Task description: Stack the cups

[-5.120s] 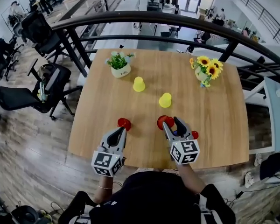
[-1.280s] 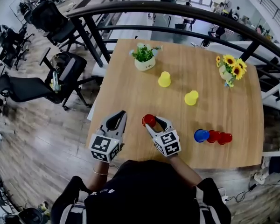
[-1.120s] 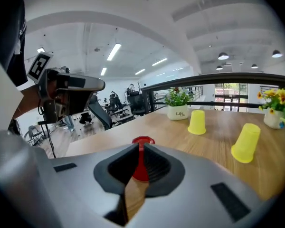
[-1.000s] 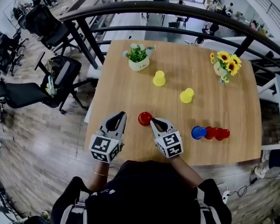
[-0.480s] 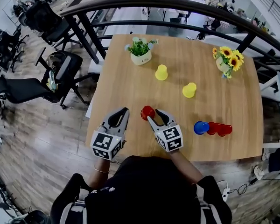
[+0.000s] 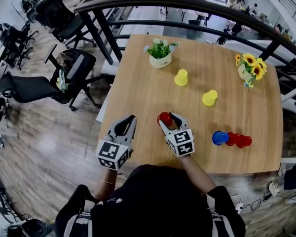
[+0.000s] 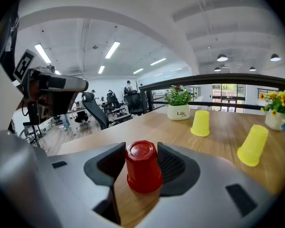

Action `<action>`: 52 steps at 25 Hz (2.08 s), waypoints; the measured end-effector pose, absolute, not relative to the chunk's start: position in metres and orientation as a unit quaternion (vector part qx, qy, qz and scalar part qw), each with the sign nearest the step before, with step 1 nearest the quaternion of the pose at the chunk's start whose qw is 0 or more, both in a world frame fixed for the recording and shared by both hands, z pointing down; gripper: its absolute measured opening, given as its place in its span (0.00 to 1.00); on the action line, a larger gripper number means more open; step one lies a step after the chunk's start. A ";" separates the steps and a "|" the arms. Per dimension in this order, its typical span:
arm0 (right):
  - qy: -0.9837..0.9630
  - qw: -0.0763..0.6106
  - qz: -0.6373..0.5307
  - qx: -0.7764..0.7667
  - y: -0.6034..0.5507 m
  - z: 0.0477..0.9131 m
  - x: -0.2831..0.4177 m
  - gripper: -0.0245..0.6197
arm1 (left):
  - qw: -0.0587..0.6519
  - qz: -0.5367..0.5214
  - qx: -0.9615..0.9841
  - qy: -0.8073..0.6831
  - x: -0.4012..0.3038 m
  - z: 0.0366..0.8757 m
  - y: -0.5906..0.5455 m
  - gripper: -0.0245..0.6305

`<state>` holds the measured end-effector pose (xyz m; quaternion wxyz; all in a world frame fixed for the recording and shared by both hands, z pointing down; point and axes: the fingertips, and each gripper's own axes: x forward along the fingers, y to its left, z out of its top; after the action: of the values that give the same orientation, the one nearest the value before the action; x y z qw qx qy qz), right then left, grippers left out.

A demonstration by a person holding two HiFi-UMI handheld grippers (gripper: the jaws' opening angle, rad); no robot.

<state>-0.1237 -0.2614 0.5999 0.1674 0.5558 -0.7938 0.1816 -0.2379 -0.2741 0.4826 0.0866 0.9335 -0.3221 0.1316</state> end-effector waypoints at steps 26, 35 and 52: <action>-0.569 0.032 0.136 0.810 -0.084 0.472 0.147 0.36 | 0.086 0.118 0.979 -0.143 -0.067 0.481 -0.229 0.07; -0.509 0.080 0.153 0.843 -0.018 0.492 0.207 0.36 | 0.082 0.123 0.981 -0.123 -0.028 0.478 -0.197 0.07; -0.495 0.083 0.180 0.846 -0.004 0.514 0.221 0.50 | 0.089 0.131 0.977 -0.145 -0.037 0.484 -0.183 0.07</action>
<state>0.2212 -0.0040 0.5137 0.0833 0.8462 -0.4946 0.1800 -0.0366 -0.1830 0.4843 0.0891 0.9767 -0.1449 0.1306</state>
